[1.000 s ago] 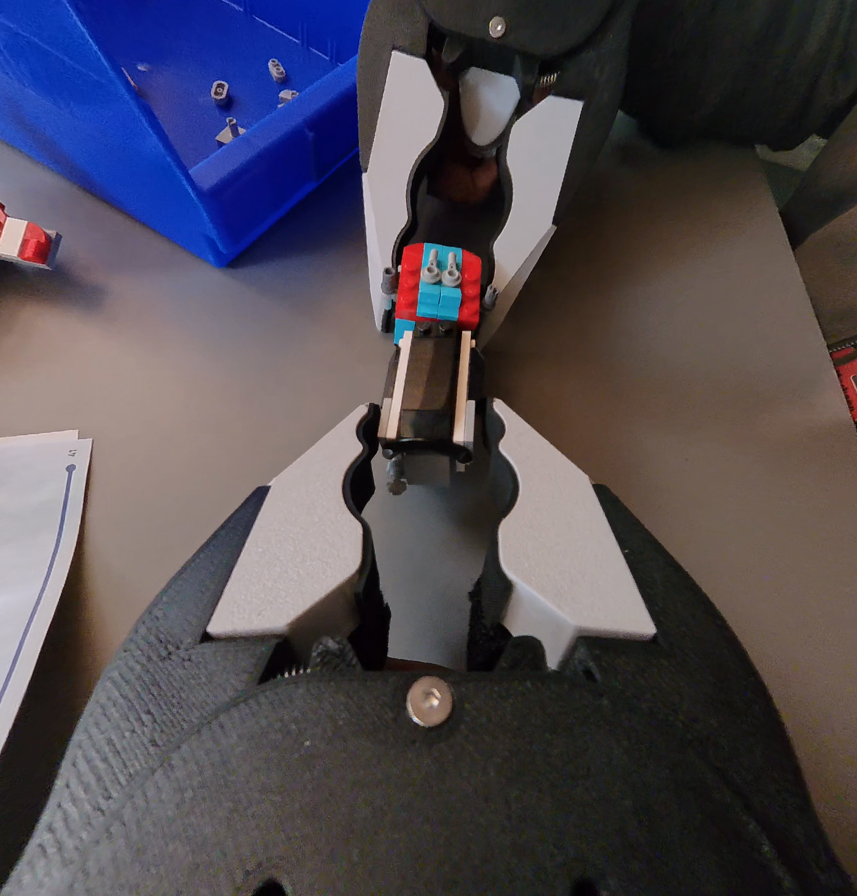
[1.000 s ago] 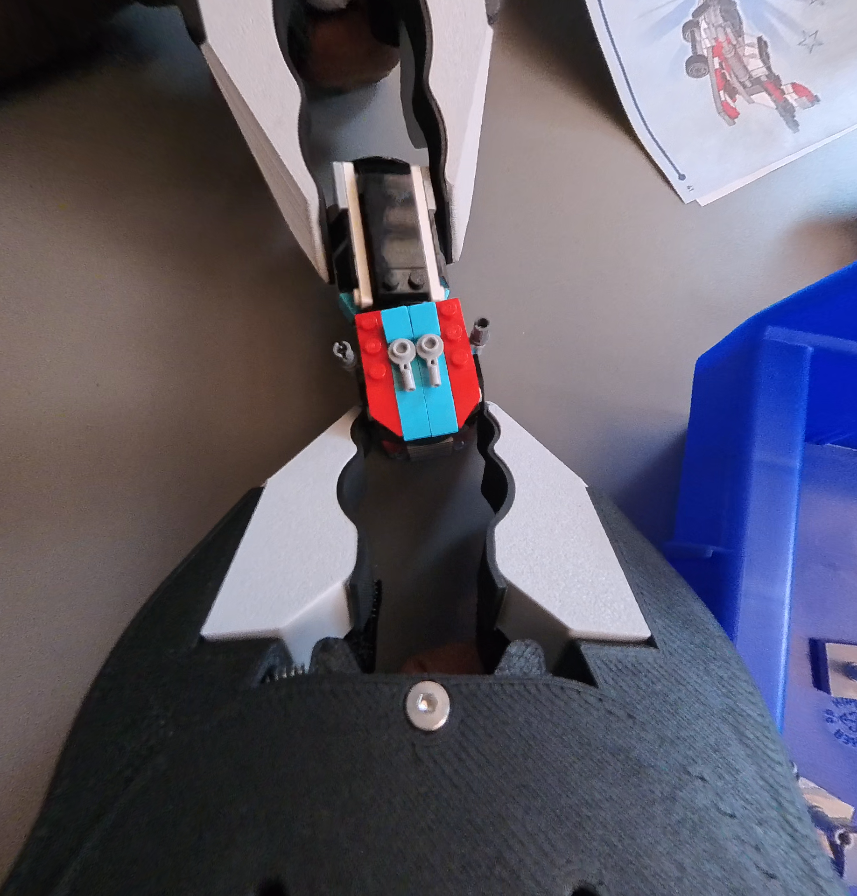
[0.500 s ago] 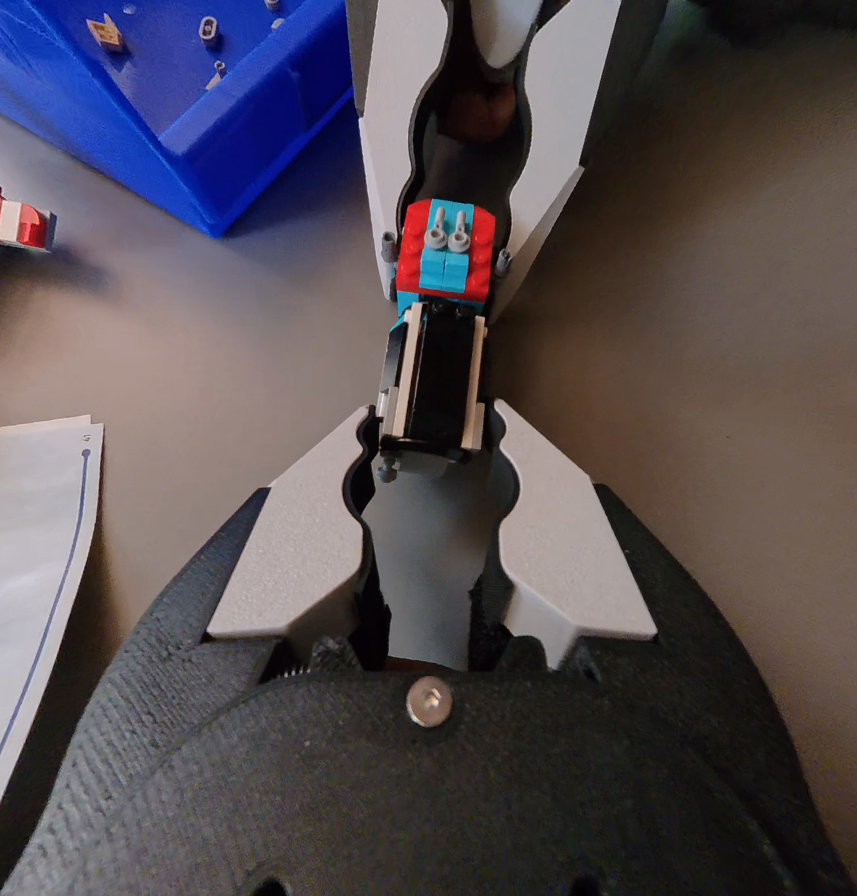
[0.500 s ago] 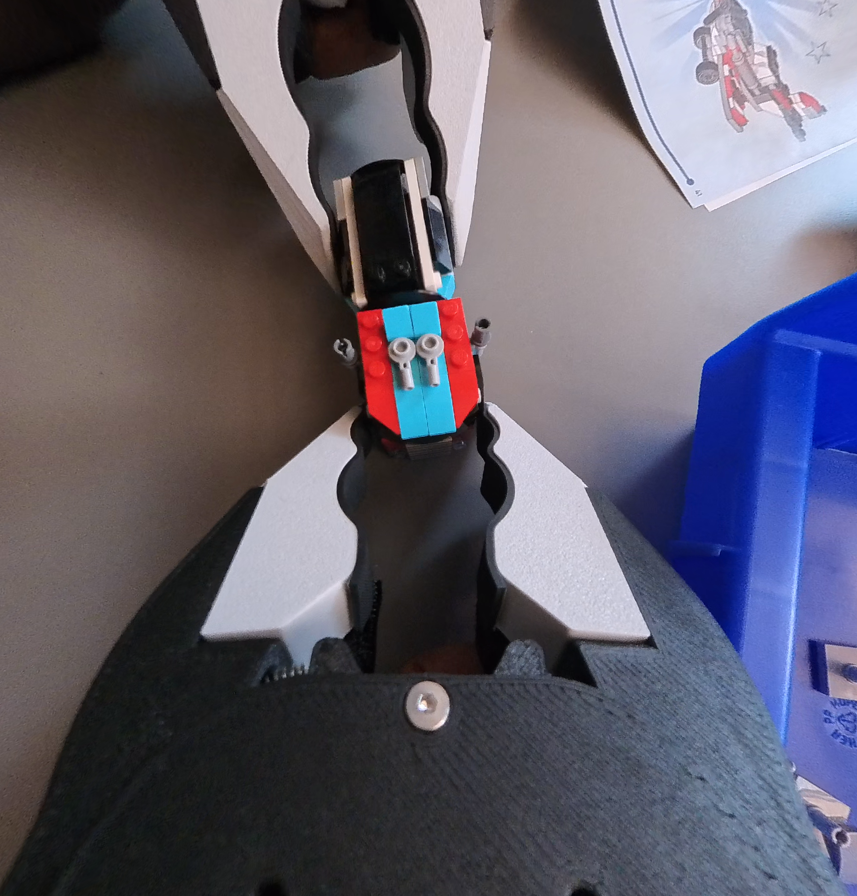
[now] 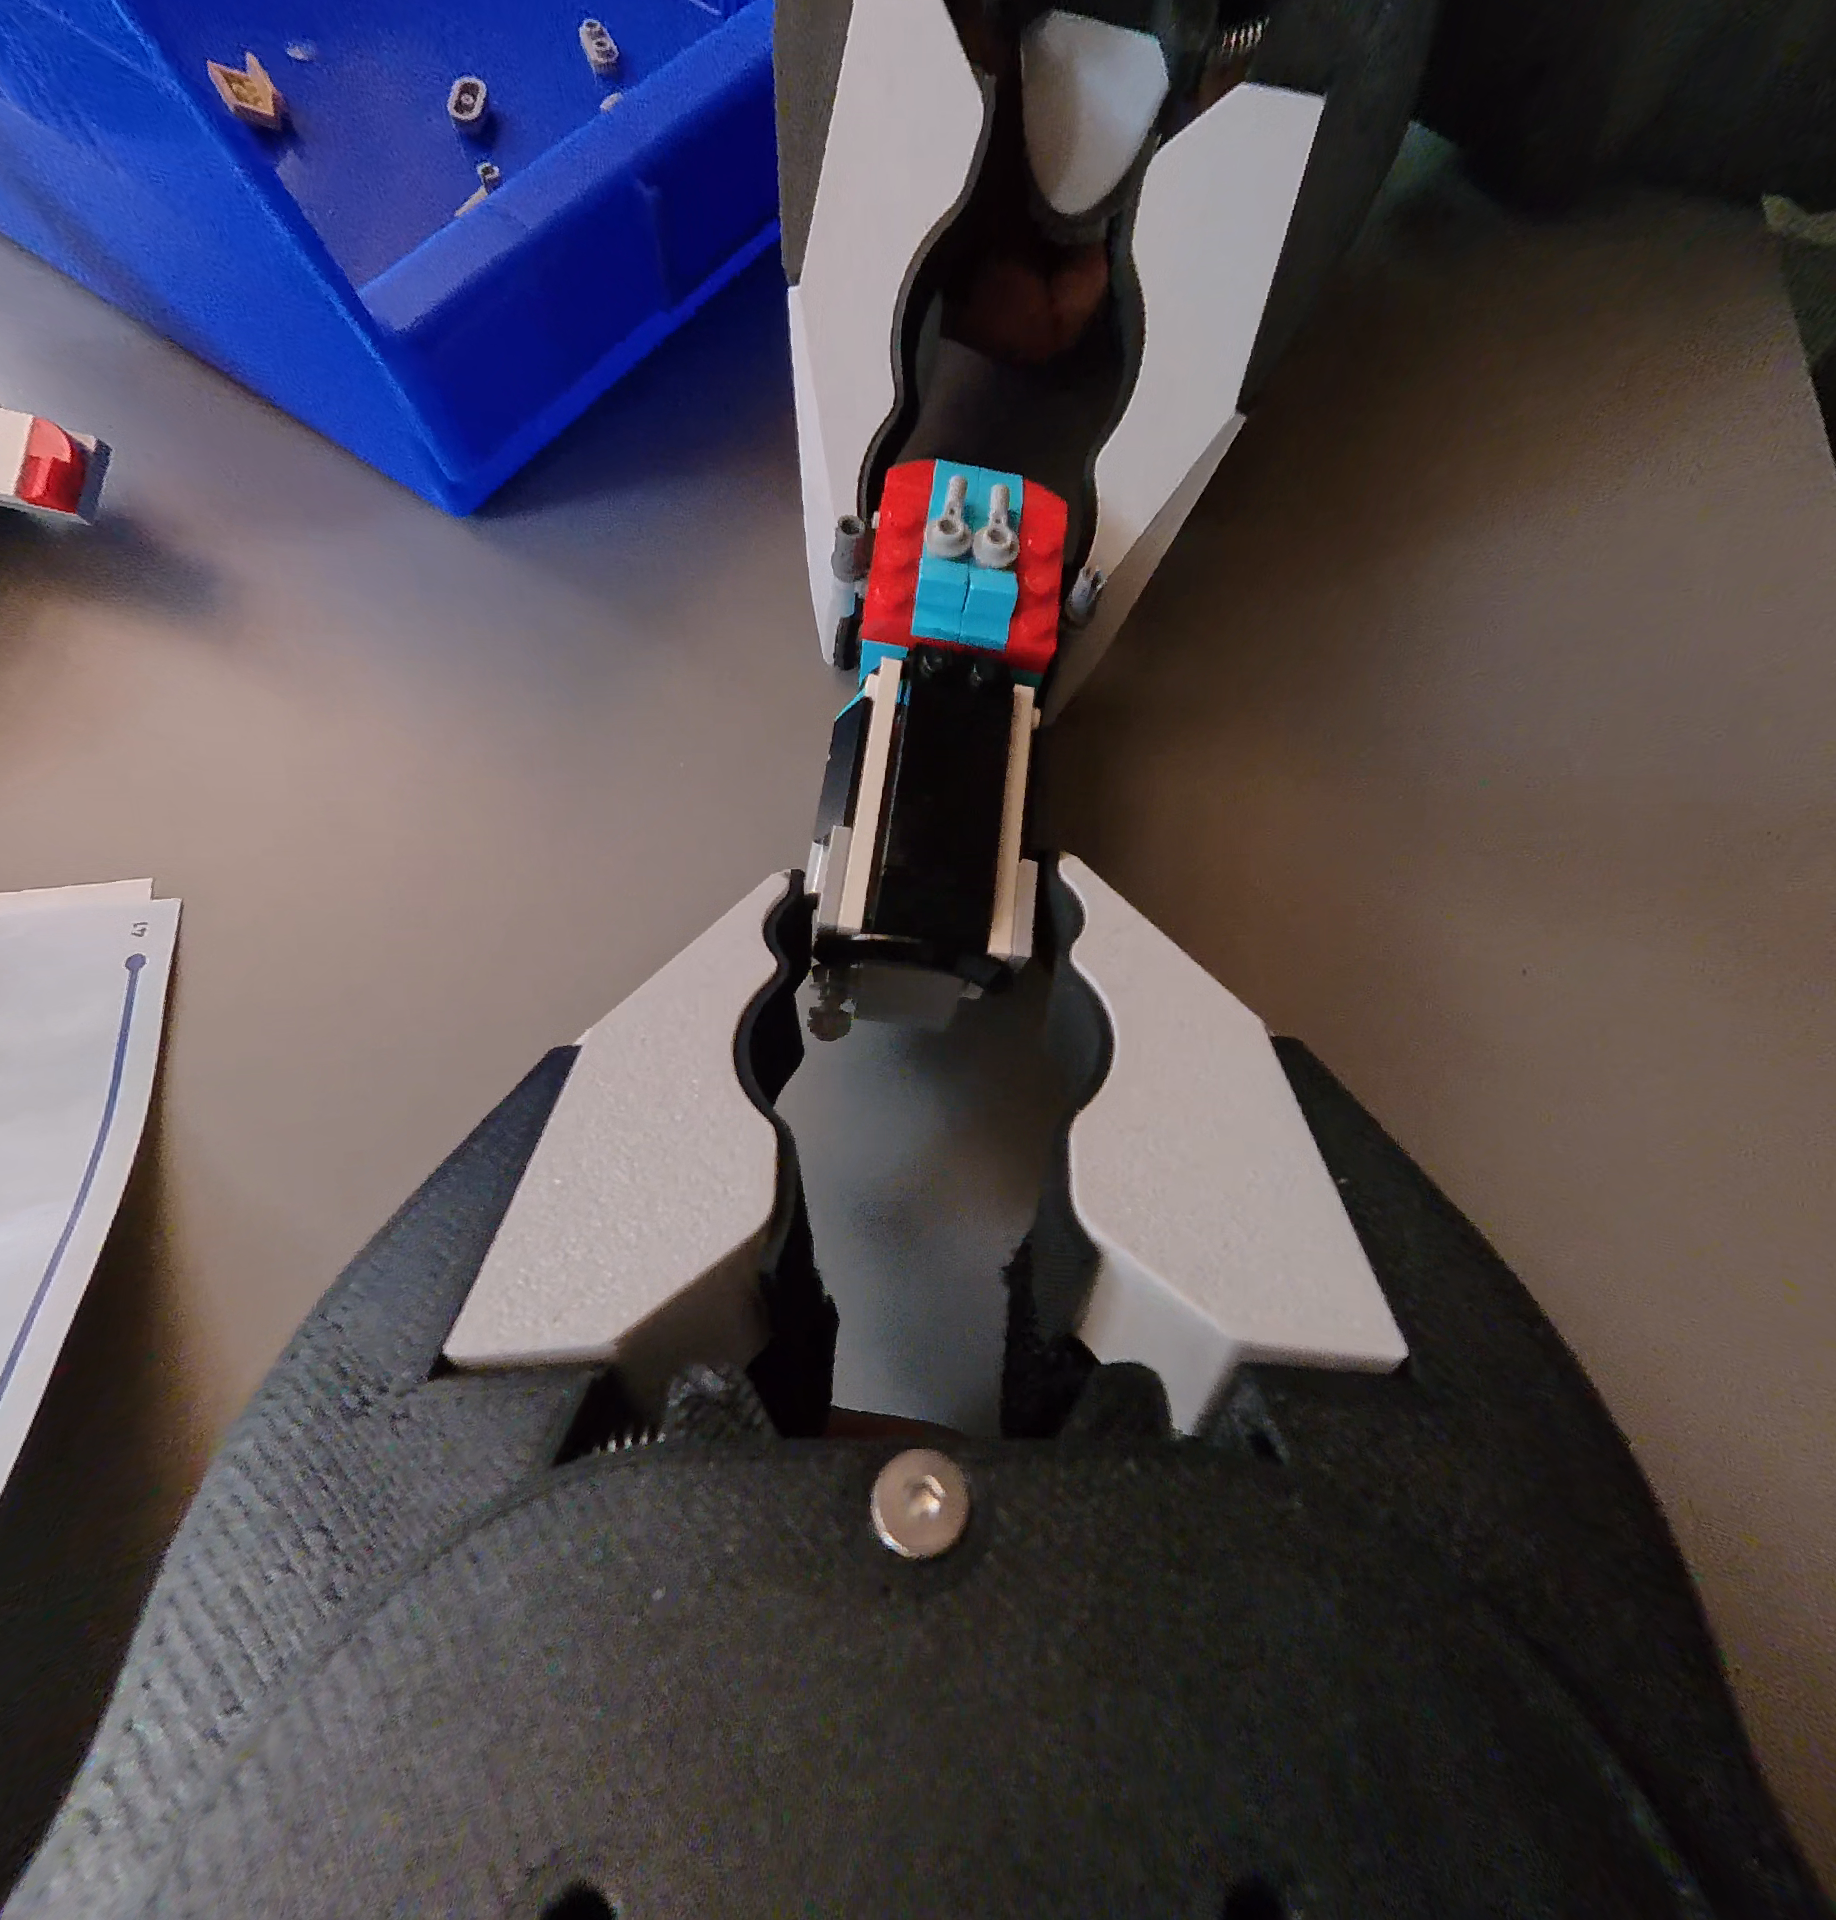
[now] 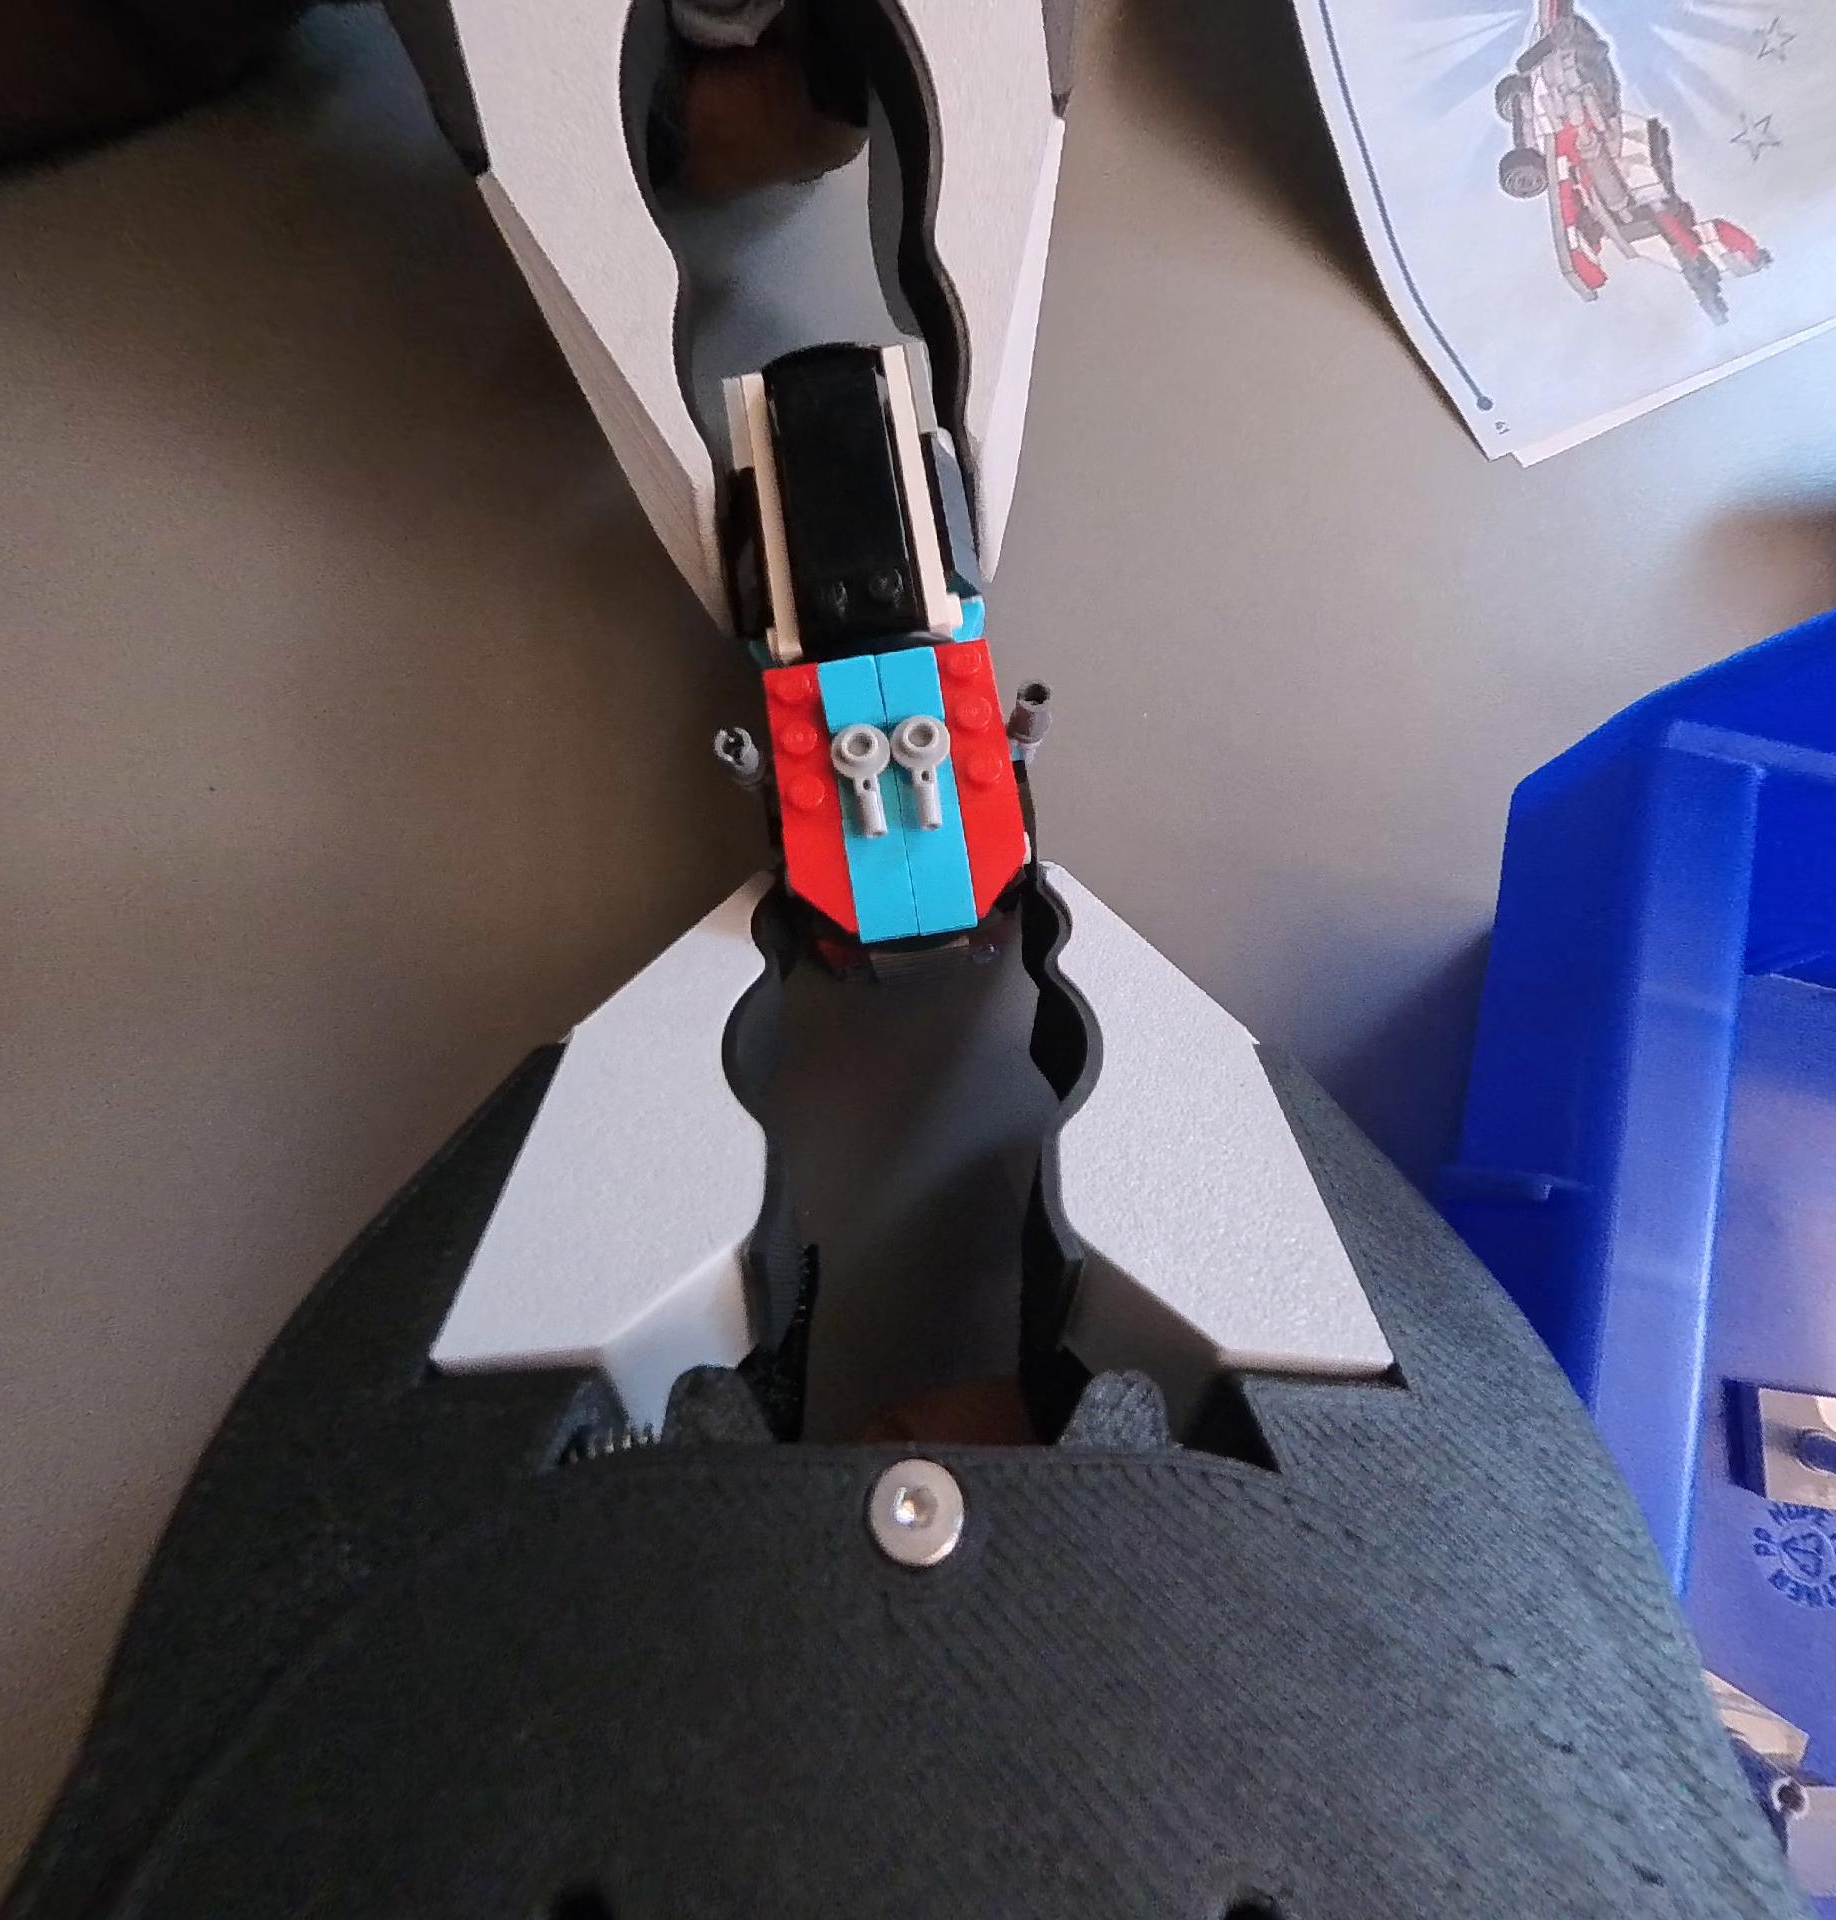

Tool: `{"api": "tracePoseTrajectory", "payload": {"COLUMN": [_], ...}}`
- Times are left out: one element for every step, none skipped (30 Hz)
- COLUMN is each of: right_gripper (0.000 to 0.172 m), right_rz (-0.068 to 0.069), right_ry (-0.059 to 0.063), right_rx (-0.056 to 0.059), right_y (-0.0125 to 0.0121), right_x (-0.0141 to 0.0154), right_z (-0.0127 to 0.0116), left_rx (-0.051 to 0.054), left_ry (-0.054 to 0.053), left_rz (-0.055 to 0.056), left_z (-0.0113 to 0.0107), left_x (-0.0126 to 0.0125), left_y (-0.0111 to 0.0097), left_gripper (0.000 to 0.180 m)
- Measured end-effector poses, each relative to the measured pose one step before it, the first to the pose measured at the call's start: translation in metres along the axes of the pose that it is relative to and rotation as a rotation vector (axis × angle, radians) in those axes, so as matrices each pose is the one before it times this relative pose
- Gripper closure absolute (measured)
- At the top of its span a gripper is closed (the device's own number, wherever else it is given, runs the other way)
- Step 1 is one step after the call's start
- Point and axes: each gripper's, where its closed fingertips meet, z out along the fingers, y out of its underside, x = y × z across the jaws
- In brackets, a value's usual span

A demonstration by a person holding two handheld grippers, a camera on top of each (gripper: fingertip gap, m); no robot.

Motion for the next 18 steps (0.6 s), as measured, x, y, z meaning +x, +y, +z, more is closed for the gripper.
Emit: {"api": "tracePoseTrajectory", "payload": {"right_gripper": [0.126, 0.126, 0.126, 0.126, 0.126, 0.126, 0.126, 0.126, 0.126, 0.126, 0.126, 0.126, 0.126, 0.126, 0.126, 0.126, 0.126, 0.126], "right_rz": [-0.0010, -0.0019, -0.0016, -0.0014, -0.0019, -0.0017, -0.0004, 0.0003, 0.0005, 0.0002, -0.0002, 0.0003, 0.0007, 0.0003, -0.0002, -0.0006, -0.0009, -0.0002], "right_ry": [0.0003, 0.0010, 0.0011, 0.0014, 0.0016, 0.0015, 0.0006, -0.0002, -0.0005, -0.0002, 0.0001, -0.0003, -0.0008, -0.0002, 0.0002, 0.0005, 0.0002, -0.0008], "right_rx": [0.0003, 0.0004, 0.0004, 0.0005, 0.0007, 0.0007, 0.0006, 0.0005, 0.0005, 0.0003, 0.0002, 0.0002, 0.0002, 0.0005, 0.0008, 0.0005, 0.0003, 0.0004], "right_y": [0.00004, -0.00005, 0.00002, 0.00001, -0.00002, -0.00002, -0.00001, 0.00000, 0.00000, -0.00012, -0.00003, 0.00011, -0.00004, 0.00000, 0.00004, 0.00007, 0.00004, 0.00002], "right_x": [-0.00008, -0.00012, -0.00003, -0.00011, -0.00004, -0.00006, 0.00002, -0.00005, 0.00000, -0.00004, 0.00003, -0.00006, 0.00004, -0.00005, -0.00005, -0.00008, -0.00010, -0.00010], "right_z": [0.00009, 0.00003, -0.00004, 0.00011, -0.00002, -0.00002, 0.00011, -0.00003, -0.00004, 0.00009, 0.00002, 0.00001, 0.00002, -0.00004, -0.00009, -0.00011, -0.00005, -0.00004], "left_rx": [0.0013, 0.0020, -0.0006, -0.0034, 0.0011, 0.0007, -0.0001, -0.0006, -0.0004, -0.0006, 0.0005, 0.0003, -0.0001, 0.0009, 0.0041, 0.0066, 0.0100, 0.0102], "left_ry": [0.0010, -0.0007, -0.0007, -0.0015, -0.0018, -0.0012, -0.0025, -0.0044, -0.0043, -0.0028, -0.0016, -0.0014, -0.0002, 0.0003, 0.0000, -0.0003, -0.0001, 0.0036], "left_rz": [-0.0002, 0.0024, 0.0006, 0.0018, 0.0017, -0.0007, 0.0003, 0.0024, 0.0015, 0.0005, 0.0021, 0.0030, 0.0026, 0.0013, 0.0020, 0.0023, 0.0001, -0.0037], "left_z": [0.00000, 0.00001, 0.00011, 0.00004, -0.00002, 0.00002, 0.00009, 0.00025, 0.00028, 0.00000, 0.00005, -0.00003, -0.00004, 0.00000, 0.00008, -0.00011, -0.00048, -0.00065], "left_x": [0.00010, 0.00009, 0.00013, 0.00003, 0.00004, -0.00005, -0.00007, -0.00020, -0.00036, -0.00020, 0.00004, 0.00001, 0.00012, -0.00005, -0.00001, -0.00004, -0.00029, -0.00013], "left_y": [0.00002, -0.00012, 0.00039, 0.00082, 0.00024, 0.00006, 0.00010, 0.00005, 0.00011, 0.00007, -0.00004, -0.00008, -0.00006, -0.00020, -0.00078, -0.00109, -0.00152, -0.00122], "left_gripper": [0.135, 0.135, 0.135, 0.135, 0.135, 0.135, 0.135, 0.134, 0.134, 0.134, 0.134, 0.134, 0.134, 0.134, 0.135, 0.135, 0.135, 0.135]}}
